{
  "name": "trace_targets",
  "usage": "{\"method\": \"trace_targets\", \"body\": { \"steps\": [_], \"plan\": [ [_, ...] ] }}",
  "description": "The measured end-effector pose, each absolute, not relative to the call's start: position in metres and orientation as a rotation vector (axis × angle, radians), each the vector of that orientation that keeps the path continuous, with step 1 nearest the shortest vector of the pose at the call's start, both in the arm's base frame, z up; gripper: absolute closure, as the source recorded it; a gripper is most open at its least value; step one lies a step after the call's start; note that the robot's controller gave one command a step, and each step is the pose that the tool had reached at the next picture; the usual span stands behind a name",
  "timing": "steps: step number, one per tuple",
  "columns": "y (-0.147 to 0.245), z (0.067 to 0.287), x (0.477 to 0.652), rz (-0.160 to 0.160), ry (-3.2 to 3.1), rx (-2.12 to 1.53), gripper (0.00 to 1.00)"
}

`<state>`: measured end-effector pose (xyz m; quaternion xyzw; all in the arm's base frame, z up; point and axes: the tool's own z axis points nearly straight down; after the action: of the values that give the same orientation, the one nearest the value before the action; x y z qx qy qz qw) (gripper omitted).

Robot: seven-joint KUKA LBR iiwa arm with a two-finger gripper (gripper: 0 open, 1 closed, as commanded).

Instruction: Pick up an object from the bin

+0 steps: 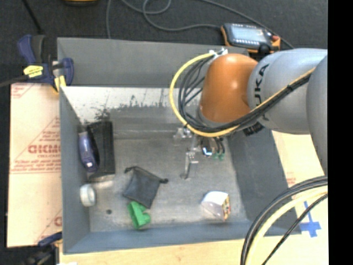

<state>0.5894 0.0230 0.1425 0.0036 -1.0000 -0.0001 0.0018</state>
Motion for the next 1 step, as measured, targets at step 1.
{"method": "trace_targets", "body": {
  "steps": [1],
  "plan": [
    [0.0231,0.147,0.59,-0.001,-3.143,0.011,0.0]
  ]
}}
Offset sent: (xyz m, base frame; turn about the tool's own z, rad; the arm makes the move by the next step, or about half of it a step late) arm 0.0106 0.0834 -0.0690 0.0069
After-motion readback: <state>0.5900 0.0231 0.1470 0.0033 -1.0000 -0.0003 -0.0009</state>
